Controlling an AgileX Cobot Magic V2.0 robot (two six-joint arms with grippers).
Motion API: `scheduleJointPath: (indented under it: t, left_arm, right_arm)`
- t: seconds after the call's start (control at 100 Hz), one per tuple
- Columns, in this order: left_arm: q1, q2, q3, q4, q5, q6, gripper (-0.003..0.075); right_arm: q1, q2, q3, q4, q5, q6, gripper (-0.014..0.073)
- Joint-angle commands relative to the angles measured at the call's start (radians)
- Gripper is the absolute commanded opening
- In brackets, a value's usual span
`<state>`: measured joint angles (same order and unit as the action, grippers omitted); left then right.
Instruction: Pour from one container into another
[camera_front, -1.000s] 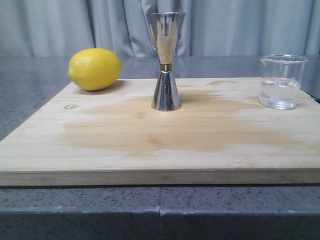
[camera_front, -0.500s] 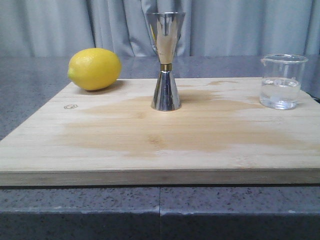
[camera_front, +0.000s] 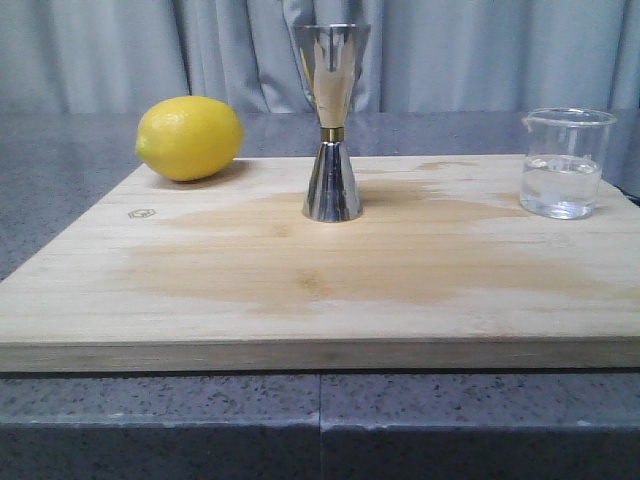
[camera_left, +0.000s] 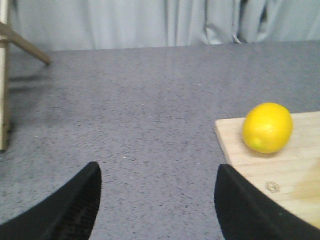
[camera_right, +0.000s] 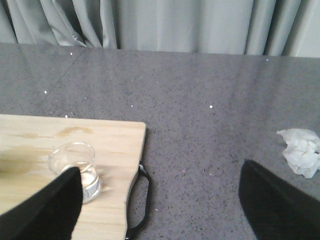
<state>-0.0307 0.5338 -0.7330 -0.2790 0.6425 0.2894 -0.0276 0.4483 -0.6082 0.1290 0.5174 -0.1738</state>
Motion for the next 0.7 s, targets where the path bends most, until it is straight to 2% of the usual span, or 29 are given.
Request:
scheduleJointPath:
  t: [0.0, 0.1, 0.32, 0.49, 0.69]
  left_arm:
    - [-0.003, 0.066, -0.045, -0.211, -0.031, 0.188, 0.0442]
    - [-0.003, 0.133, -0.045, -0.446, 0.01, 0.45, 0.0442]
    - [-0.003, 0.324, -0.045, -0.896, 0.182, 0.888, 0.0442]
    - [-0.018, 0.479, -0.045, -1.098, 0.277, 1.17, 0.0442]
    - [-0.143, 0.635, -0.045, -1.228, 0.272, 1.421, 0.0442]
  right_arm:
    - [-0.002, 0.037, -0.036, -0.001, -0.058, -0.009, 0.0631]
    - [-0.002, 0.057, -0.036, -0.001, -0.055, -0.009, 0.0627]
    - [-0.002, 0.069, -0.036, -0.001, -0.059, -0.009, 0.0627]
    - [-0.002, 0.069, -0.036, -0.001, -0.059, -0.009, 0.0627]
    - [-0.002, 0.069, -0.036, -0.001, -0.059, -0.009, 0.0627]
